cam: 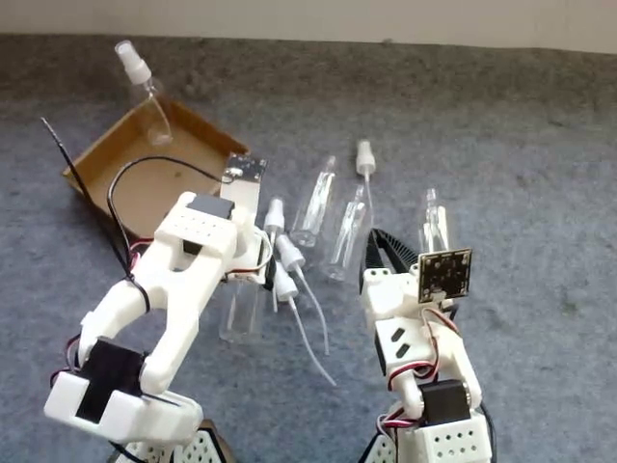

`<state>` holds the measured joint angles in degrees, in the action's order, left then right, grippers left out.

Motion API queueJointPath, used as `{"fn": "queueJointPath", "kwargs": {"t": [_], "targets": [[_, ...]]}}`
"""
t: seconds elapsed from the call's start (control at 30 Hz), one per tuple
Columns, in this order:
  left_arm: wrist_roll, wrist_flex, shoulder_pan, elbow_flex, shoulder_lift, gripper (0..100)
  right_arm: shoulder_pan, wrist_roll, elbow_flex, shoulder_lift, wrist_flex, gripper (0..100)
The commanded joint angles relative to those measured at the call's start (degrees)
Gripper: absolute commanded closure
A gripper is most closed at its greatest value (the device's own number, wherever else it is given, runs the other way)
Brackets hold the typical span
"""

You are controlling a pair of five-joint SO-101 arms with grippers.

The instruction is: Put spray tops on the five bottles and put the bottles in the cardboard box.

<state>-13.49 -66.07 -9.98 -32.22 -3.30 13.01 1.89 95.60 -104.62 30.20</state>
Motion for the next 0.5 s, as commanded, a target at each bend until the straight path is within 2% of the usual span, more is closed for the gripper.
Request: {"fn": "queueJointPath", "kwargs": {"t": [0.0,0.3,0.47], "targets": [[-0.6,0.8,-0.8,-0.1,0.9,82,-0.7,0.3,8.4,-0.7,-1.3,98.8],[-0.4,1.2,-0.8,0.2,7.5,82,-0.7,0.2,8.4,-0.7,-1.3,98.8],[-0.3,4.6,-0.7,-0.1,8.8,83,-0.7,0.2,8.4,-0.7,-1.3,98.8]]}}
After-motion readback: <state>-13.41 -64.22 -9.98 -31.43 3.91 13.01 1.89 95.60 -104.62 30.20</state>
